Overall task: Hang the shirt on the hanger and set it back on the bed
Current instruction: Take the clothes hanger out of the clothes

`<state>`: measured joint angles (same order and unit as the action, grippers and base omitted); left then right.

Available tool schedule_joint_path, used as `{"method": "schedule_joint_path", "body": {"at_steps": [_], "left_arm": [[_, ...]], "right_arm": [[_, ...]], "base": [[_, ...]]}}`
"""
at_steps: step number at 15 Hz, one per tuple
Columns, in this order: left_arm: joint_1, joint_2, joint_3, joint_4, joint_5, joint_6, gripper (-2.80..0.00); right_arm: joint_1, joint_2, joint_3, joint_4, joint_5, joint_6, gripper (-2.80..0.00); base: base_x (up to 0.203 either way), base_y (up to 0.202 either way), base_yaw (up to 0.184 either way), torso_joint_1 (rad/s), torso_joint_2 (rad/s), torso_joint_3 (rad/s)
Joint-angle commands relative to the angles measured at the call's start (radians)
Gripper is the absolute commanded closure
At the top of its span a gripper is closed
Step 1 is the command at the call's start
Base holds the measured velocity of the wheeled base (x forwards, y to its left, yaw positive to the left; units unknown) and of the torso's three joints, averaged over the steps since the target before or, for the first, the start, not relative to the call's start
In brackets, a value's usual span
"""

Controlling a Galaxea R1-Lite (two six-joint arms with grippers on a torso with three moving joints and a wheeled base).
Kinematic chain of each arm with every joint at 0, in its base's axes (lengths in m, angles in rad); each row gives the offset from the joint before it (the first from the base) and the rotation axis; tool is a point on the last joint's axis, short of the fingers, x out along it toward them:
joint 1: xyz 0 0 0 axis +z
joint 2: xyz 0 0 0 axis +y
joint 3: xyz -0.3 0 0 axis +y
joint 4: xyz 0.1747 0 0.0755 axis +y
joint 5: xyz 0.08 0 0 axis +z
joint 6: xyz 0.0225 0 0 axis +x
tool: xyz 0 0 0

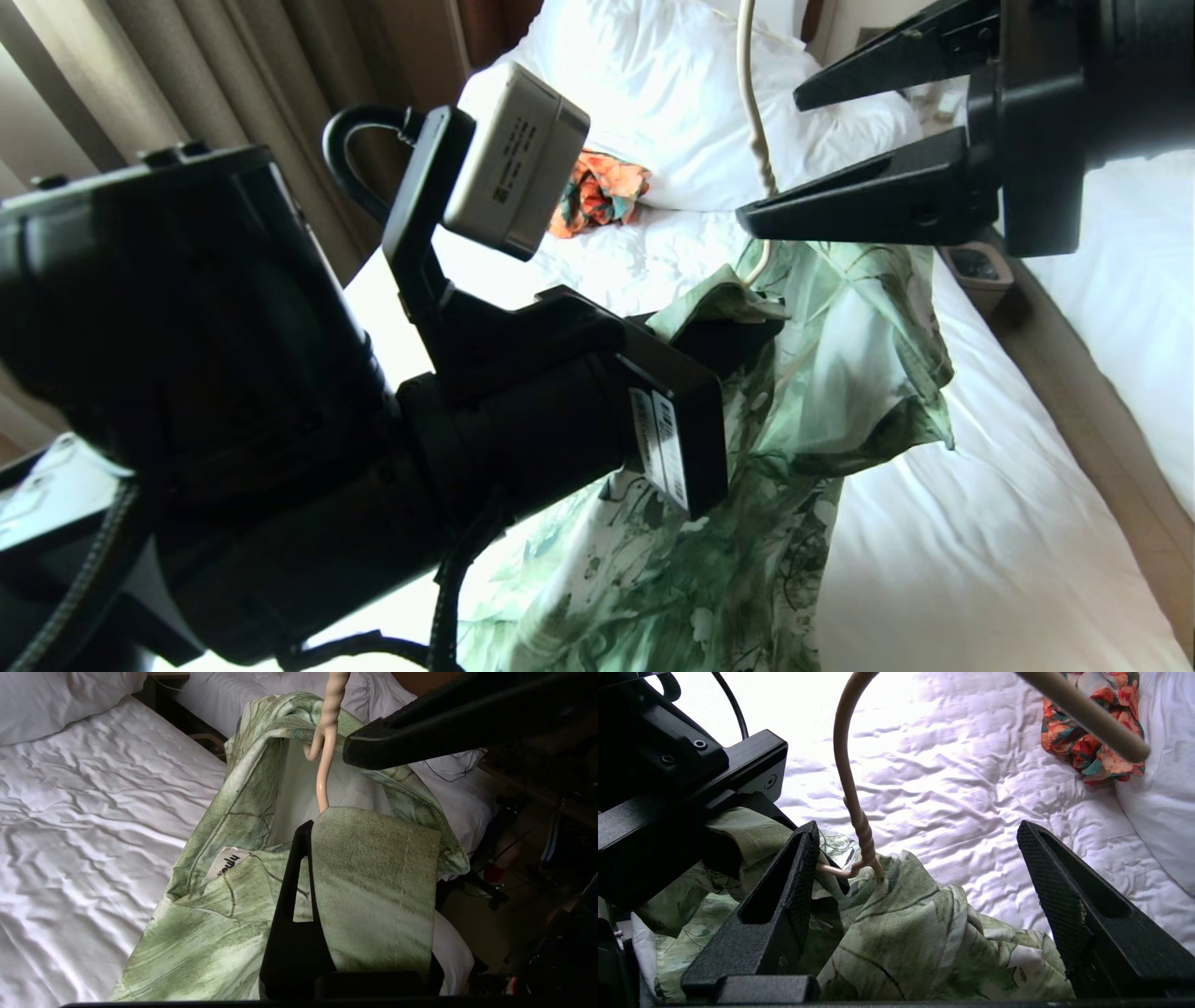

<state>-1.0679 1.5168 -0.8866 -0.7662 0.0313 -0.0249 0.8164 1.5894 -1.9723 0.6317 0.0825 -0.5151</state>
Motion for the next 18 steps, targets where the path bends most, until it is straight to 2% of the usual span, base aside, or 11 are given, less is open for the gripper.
{"method": "schedule_joint_path", "body": {"at_steps": [1,5,6,13,16,18], "left_arm": [[-0.001,-0.005,0.001,-0.004,0.002,0.003,0.00],[-0.019,-0.012,-0.012,-0.004,0.002,0.001,0.00],[-0.024,-0.015,-0.011,-0.004,0.002,0.003,0.00],[-0.037,-0.029,-0.003,0.001,0.006,0.002,0.00],[-0.043,-0.032,0.007,0.005,0.004,0.005,0.00],[-0.044,-0.032,0.006,0.011,0.006,0.008,0.00]], "right_arm": [[0.015,0.021,0.000,-0.012,-0.005,-0.003,-2.80],[0.061,0.032,0.001,-0.034,-0.035,0.000,-2.80],[0.066,0.038,0.000,-0.038,-0.045,0.000,0.00],[0.067,0.050,0.003,-0.074,-0.060,0.021,0.00],[0.070,0.053,0.004,-0.094,-0.138,0.020,0.00],[0.070,0.052,0.006,-0.095,-0.139,0.020,0.00]], "base": [[0.000,0.000,0.000,0.000,0.00,0.000],[0.000,0.000,0.000,0.000,0.00,0.000],[0.000,0.000,0.000,0.000,0.00,0.000],[0.000,0.000,0.000,0.000,0.00,0.000],[0.000,0.000,0.000,0.000,0.00,0.000],[0.000,0.000,0.000,0.000,0.00,0.000]]}}
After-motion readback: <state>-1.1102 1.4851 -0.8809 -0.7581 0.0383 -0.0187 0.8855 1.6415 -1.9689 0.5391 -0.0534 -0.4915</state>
